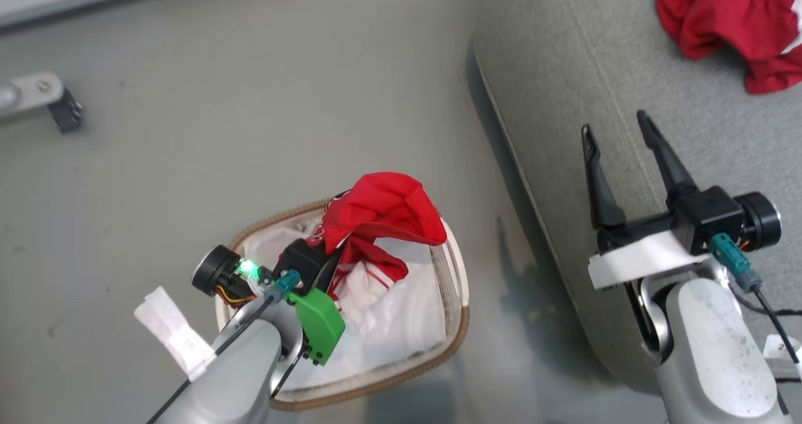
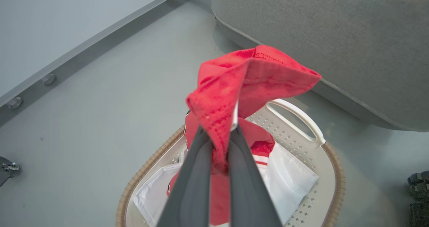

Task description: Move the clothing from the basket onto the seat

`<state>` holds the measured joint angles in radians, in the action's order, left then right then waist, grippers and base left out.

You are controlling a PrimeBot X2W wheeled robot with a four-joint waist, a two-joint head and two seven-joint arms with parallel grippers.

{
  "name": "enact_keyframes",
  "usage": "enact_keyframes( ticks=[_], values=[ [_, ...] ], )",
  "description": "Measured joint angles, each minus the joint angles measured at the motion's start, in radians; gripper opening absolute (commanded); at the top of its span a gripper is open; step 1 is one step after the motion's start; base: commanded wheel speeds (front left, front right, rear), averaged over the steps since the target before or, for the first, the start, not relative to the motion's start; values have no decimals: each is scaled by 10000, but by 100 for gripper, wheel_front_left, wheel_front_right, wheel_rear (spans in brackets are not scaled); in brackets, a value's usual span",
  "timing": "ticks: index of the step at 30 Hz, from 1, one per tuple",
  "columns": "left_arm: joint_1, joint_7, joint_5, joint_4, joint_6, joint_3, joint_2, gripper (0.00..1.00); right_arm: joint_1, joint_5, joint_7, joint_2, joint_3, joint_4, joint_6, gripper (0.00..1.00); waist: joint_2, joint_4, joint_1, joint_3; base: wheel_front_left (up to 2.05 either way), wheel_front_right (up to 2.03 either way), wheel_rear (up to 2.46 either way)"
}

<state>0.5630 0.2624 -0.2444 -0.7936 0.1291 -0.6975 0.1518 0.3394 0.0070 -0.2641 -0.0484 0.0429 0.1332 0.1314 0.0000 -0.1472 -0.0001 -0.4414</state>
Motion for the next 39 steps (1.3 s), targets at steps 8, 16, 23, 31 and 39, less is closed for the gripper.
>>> enact_keyframes(
  ticks=[8,16,23,31,39],
  values=[
    [-573,0,332,2222,2,-65,890,0,-966,-105,-2,0,-4,456,0,100,0,348,0,1746,0,0,0],
    [294,-332,458,3676,15,-462,1908,0,-1635,-219,0,-2,140,757,0,100,0,591,0,3386,0,0,0],
    [1754,-1068,217,4823,15,-376,2468,0,-1713,-326,-2,-4,307,750,0,100,0,663,-1,4279,0,0,0],
    [2903,-1484,44,4784,-15,-151,2282,0,-1642,-230,-2,-6,899,706,0,100,0,545,0,4477,0,0,0],
    [3619,-1515,61,4552,-33,-357,1766,0,-936,155,0,0,2176,874,0,100,0,448,0,4383,0,0,0]
  ],
)
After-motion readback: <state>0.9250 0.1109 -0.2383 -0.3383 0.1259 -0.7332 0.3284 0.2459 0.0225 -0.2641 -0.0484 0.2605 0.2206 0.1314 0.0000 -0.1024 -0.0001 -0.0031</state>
